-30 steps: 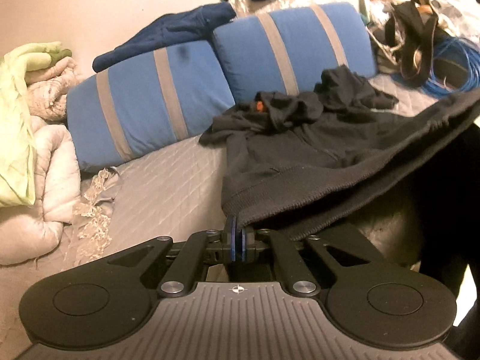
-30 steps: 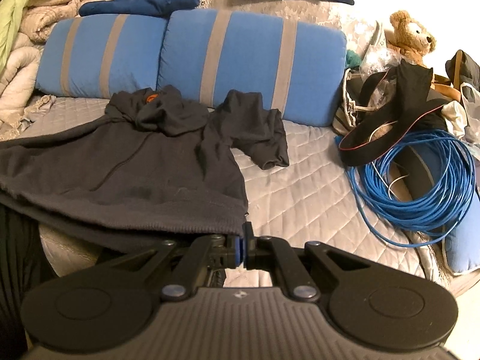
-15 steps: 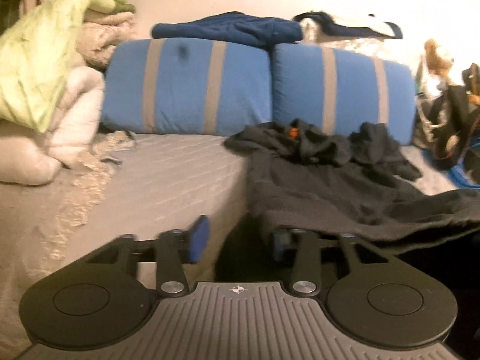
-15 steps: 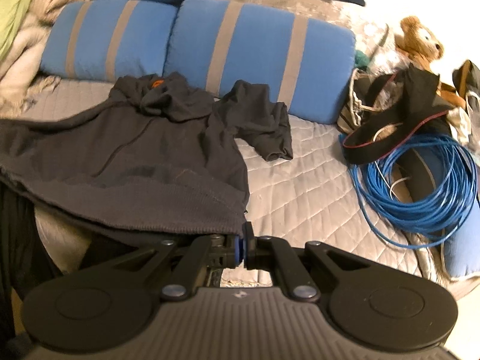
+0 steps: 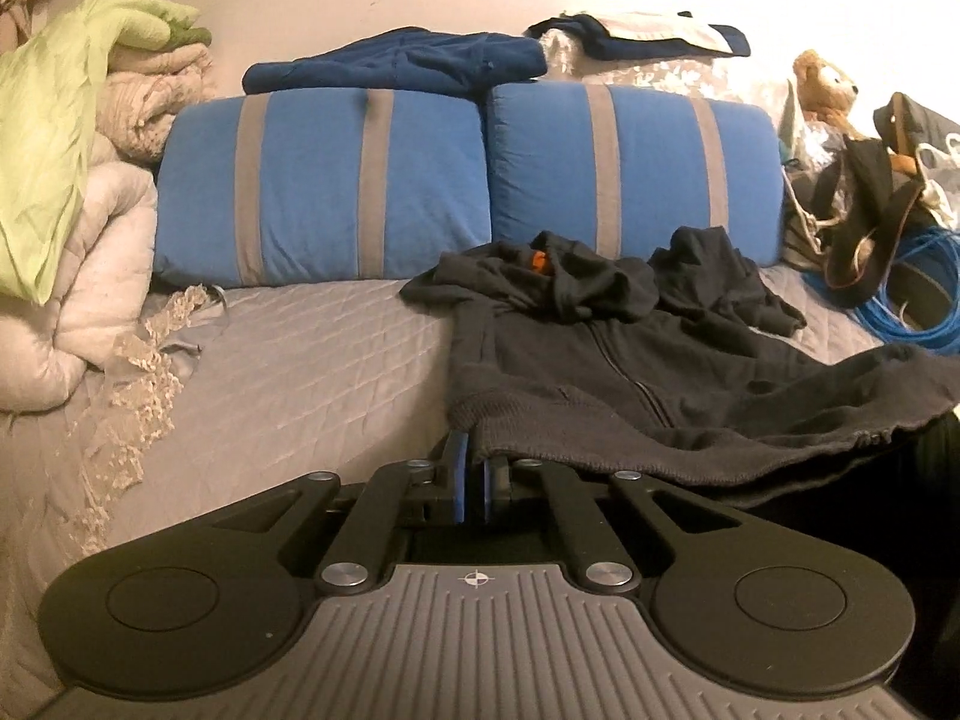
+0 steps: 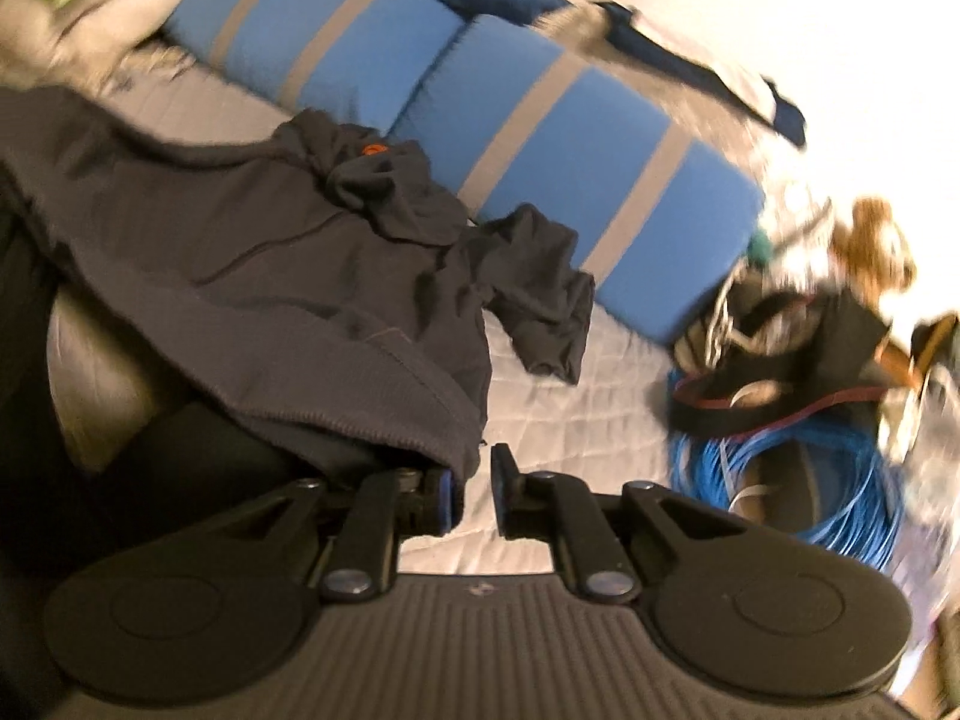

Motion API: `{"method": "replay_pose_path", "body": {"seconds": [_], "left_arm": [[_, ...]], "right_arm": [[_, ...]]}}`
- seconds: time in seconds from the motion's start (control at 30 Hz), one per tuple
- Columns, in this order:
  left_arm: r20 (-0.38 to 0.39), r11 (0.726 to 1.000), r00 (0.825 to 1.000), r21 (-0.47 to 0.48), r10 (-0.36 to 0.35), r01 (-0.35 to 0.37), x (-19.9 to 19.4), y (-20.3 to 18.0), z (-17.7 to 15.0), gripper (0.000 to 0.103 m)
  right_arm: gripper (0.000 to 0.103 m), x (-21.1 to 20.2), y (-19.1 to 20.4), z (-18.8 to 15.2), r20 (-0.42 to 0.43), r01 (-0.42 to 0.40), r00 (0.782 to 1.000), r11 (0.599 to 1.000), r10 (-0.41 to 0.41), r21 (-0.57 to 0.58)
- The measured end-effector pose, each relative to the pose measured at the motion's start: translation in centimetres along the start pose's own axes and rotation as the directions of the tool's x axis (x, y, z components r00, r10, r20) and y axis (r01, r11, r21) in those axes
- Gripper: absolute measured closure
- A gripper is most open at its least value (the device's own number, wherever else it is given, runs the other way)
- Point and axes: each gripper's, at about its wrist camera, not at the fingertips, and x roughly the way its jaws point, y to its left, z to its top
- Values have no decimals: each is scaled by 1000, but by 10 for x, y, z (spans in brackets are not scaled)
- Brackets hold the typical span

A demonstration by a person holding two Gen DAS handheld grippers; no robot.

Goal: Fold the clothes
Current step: 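Hold the hem with both grippers and fold it over toward the collar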

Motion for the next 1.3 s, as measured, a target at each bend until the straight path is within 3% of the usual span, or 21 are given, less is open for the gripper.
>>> {"method": "replay_pose_path", "body": {"seconds": [0.17, 0.4, 0.63, 0.73, 1.07, 1.13, 1.3], "left_arm": [[-2, 997, 999, 65, 43, -42, 0, -5, 3, 97], [21, 986, 994, 129, 104, -106, -7, -2, 9, 99], [55, 978, 991, 163, 125, -132, -28, -2, 16, 99], [69, 974, 989, 176, 129, -139, -39, -4, 18, 99], [103, 958, 983, 231, 151, -171, -86, -14, 26, 99], [88, 954, 985, 250, 149, -166, -94, -18, 25, 99], [-43, 962, 990, 245, 131, -116, -81, -18, -5, 99]], "right_arm": [[90, 0, 0, 3, -14, 3, 1000, 1000, -3, -1], [93, -8, -11, 6, 11, 36, 999, 997, -37, 62], [94, -30, -26, 10, 52, 2, 999, 986, -10, 166], [100, -43, -28, 11, 64, 0, 998, 983, -12, 181], [100, -91, -36, 10, 88, -24, 996, 974, 4, 227], [100, -100, -40, 7, 82, -31, 997, 969, 11, 246], [100, -93, -33, -21, 4, -96, 995, 941, 100, 324]]}}
